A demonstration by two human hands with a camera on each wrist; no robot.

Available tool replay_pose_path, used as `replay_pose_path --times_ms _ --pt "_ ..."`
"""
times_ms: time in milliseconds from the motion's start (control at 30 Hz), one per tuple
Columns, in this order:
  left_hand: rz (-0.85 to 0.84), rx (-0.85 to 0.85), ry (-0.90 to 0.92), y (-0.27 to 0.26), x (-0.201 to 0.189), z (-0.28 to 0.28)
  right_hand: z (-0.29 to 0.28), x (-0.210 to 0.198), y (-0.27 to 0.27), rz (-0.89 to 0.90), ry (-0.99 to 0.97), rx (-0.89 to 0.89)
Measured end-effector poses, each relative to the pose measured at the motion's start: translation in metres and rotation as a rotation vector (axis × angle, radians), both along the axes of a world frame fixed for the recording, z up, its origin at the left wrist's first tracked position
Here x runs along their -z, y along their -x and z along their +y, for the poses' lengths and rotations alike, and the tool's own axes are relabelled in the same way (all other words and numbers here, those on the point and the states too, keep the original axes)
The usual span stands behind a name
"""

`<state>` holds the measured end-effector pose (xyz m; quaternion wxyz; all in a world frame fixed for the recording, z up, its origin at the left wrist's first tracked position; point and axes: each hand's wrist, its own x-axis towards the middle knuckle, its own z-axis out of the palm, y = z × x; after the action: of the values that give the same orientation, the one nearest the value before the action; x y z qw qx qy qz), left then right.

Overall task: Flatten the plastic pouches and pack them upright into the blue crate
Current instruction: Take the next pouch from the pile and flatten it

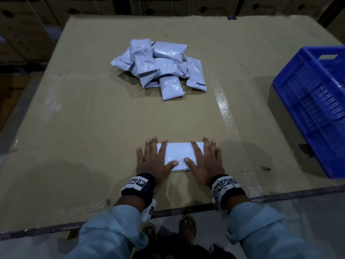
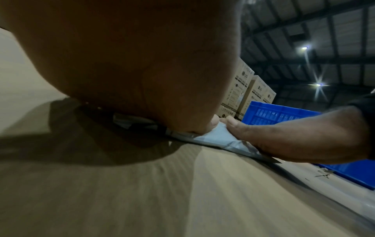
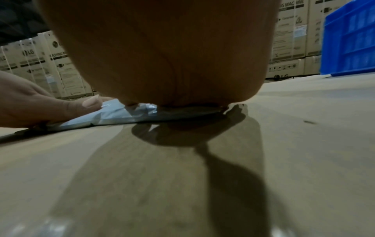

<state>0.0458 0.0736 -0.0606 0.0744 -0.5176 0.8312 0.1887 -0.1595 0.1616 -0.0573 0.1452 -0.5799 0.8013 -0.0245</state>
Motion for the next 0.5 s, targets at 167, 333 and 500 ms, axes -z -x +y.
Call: replay_pose_path --times_ms 167,333,500 --pt "-0.009 0.020 0.080 0.003 0.003 0.002 -0.004 -0.006 -0.011 0.097 0.064 -0.083" --pt "-0.013 0.024 0.071 -0.002 0.003 0.002 -0.004 -0.001 -0.014 0.035 0.039 -0.151" --pt "-0.053 0.032 0.091 -0.004 0.000 0.001 -0.001 0.001 0.000 -0.106 -0.060 0.035"
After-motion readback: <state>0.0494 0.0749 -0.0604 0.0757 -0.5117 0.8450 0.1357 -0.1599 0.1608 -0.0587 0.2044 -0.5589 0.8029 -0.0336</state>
